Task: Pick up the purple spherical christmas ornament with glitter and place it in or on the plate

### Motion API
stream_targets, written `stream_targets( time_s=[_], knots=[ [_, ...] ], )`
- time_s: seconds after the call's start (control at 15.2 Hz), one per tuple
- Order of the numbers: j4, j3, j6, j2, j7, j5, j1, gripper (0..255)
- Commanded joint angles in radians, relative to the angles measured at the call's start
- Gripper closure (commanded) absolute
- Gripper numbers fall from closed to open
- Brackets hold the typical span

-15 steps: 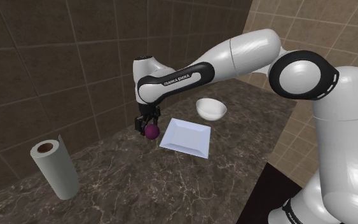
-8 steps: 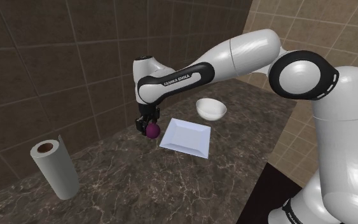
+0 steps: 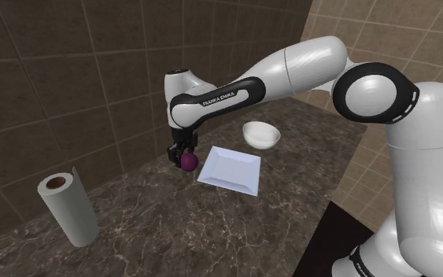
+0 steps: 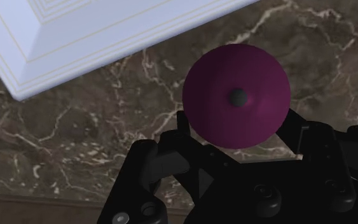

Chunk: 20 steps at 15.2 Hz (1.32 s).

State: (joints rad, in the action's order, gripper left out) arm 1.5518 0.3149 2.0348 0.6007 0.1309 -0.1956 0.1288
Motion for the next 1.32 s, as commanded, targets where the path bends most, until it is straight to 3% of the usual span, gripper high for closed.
stream_targets(
  time_s=[0.0,1.19,1.25],
  knots=[
    [0.003,0.0,0.001,-0.001,0.0,0.0,0.0,255],
    [-0.107,0.018,-0.19,-0.086,-0.019,0.031,-0.005,255],
    [-0.045,0.019,-0.167,-0.126,-0.032,0.041,-0.024,255]
  ],
)
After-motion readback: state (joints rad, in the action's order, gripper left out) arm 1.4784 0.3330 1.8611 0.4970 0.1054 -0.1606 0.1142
